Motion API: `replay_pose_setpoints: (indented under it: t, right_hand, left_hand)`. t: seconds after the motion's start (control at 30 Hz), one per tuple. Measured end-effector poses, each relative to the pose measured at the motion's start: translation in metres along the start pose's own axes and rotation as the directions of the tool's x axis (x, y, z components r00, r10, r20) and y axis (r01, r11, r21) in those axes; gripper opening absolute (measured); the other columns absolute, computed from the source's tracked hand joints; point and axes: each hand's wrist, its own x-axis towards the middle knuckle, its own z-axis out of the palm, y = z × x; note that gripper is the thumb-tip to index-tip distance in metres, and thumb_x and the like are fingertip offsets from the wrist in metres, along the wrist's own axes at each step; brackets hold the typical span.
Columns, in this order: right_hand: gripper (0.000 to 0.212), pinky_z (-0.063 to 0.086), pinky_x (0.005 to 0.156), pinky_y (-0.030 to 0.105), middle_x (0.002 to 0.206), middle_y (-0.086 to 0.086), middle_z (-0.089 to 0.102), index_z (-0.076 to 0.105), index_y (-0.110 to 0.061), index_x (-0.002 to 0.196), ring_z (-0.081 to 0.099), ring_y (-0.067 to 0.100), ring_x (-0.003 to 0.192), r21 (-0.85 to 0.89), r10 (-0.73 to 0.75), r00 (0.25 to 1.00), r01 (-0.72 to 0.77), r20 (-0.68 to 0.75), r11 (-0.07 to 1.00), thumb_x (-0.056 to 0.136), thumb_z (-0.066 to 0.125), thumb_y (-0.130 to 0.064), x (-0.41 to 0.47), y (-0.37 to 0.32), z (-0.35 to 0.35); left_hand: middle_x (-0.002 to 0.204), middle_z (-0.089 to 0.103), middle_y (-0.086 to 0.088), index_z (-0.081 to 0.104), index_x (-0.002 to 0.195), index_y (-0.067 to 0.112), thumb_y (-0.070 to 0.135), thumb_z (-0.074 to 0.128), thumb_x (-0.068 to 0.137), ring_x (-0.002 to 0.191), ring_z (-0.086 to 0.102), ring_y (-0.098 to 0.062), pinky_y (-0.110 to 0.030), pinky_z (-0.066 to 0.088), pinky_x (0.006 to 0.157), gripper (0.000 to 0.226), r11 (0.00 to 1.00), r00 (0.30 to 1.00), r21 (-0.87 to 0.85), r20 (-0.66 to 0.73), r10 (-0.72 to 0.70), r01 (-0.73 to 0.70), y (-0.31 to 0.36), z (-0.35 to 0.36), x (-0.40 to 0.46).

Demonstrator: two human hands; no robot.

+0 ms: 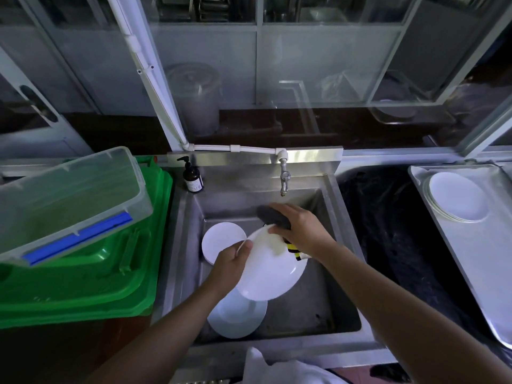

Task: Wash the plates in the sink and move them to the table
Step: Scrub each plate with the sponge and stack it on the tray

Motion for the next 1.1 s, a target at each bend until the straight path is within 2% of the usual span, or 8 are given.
replay_pose_setpoints:
  t: [0.07, 0.17, 0.33, 0.47, 0.63, 0.87, 1.0, 1.1]
  right_hand:
    - [0.061, 0.052, 0.093, 0.034, 0.130, -0.004, 0.063, 0.051, -0.029, 0.145, 0.061, 0.016, 0.111, 0.117, 0.091, 0.990, -0.078, -0.111, 0.990, 0.090, 0.076, -0.032, -0.002, -0.005, 0.002]
    - [0.056, 0.049, 0.099, 0.042, 0.134, -0.002, 0.063, 0.057, -0.022, 0.141, 0.056, 0.022, 0.120, 0.059, 0.041, 0.968, -0.027, -0.247, 0.998, 0.088, 0.076, -0.025, -0.015, -0.007, 0.021]
    - [0.047, 0.036, 0.117, 0.047, 0.155, 0.002, 0.046, 0.055, -0.026, 0.145, 0.034, 0.034, 0.148, -0.170, -0.057, 0.978, 0.022, -0.202, 0.985, 0.103, 0.045, -0.047, -0.037, -0.016, 0.071]
    - [0.045, 0.042, 0.110, 0.050, 0.157, 0.003, 0.044, 0.054, -0.023, 0.146, 0.030, 0.034, 0.150, -0.184, -0.141, 0.972, 0.106, -0.188, 0.977, 0.104, 0.052, -0.039, -0.054, -0.030, 0.089]
    - [0.046, 0.042, 0.107, 0.046, 0.159, -0.003, 0.040, 0.053, -0.031, 0.146, 0.031, 0.028, 0.151, -0.251, -0.281, 0.958, 0.260, -0.053, 0.932, 0.102, 0.053, -0.043, -0.074, -0.005, 0.070]
    - [0.045, 0.043, 0.108, 0.056, 0.152, 0.003, 0.051, 0.058, -0.023, 0.141, 0.037, 0.041, 0.144, -0.182, 0.065, 0.976, -0.105, -0.209, 0.978, 0.102, 0.043, -0.038, -0.021, -0.025, 0.073]
    - [0.050, 0.035, 0.117, 0.052, 0.154, 0.006, 0.048, 0.053, -0.018, 0.146, 0.031, 0.034, 0.149, -0.111, -0.048, 0.988, 0.032, -0.150, 0.993, 0.103, 0.044, -0.039, -0.038, -0.062, 0.092]
    - [0.065, 0.039, 0.112, 0.047, 0.164, -0.006, 0.031, 0.042, -0.029, 0.153, 0.016, 0.026, 0.155, -0.178, -0.114, 0.993, 0.113, 0.009, 0.977, 0.098, 0.045, -0.064, -0.071, -0.063, 0.087]
  left_hand:
    - [0.098, 0.075, 0.019, 0.070, 0.101, 0.037, 0.041, 0.042, 0.108, 0.093, 0.067, 0.002, -0.009, 0.050, 0.076, 0.029, 0.982, 0.997, -0.171, -0.015, -0.080, 0.077, 0.003, 0.006, -0.003]
    - [0.103, 0.078, 0.013, 0.072, 0.109, 0.032, 0.048, 0.043, 0.107, 0.097, 0.072, -0.007, -0.027, 0.058, 0.084, 0.033, 0.903, 0.975, -0.379, -0.005, -0.220, 0.202, 0.008, 0.016, -0.001]
    - [0.100, 0.080, -0.006, 0.073, 0.109, 0.019, 0.053, 0.046, 0.104, 0.093, 0.076, -0.024, -0.037, 0.060, 0.079, 0.043, 0.712, 0.927, -0.643, -0.010, -0.375, 0.281, 0.017, 0.025, 0.007]
    - [0.119, 0.073, -0.019, 0.069, 0.122, 0.005, 0.057, 0.049, 0.101, 0.106, 0.073, -0.032, -0.045, 0.058, 0.095, 0.059, 0.616, 0.922, -0.763, -0.066, -0.380, 0.199, 0.015, 0.017, 0.018]
    - [0.119, 0.075, -0.011, 0.069, 0.124, 0.016, 0.068, 0.058, 0.088, 0.108, 0.072, -0.033, -0.057, 0.054, 0.099, 0.065, 0.591, 0.909, -0.788, -0.104, -0.404, 0.173, 0.011, -0.002, 0.018]
    - [0.109, 0.078, -0.006, 0.071, 0.117, 0.018, 0.054, 0.047, 0.104, 0.102, 0.074, -0.026, -0.045, 0.058, 0.094, 0.045, 0.663, 0.928, -0.704, -0.015, -0.373, 0.255, 0.019, 0.003, 0.002]
    - [0.119, 0.074, -0.015, 0.069, 0.124, 0.005, 0.049, 0.050, 0.104, 0.108, 0.073, -0.026, -0.042, 0.054, 0.101, 0.052, 0.623, 0.928, -0.751, -0.040, -0.370, 0.216, 0.011, -0.002, 0.007]
    - [0.107, 0.077, -0.018, 0.069, 0.113, 0.002, 0.051, 0.044, 0.106, 0.093, 0.076, -0.028, -0.042, 0.058, 0.089, 0.056, 0.531, 0.918, -0.813, 0.010, -0.398, 0.239, 0.010, -0.016, 0.009]
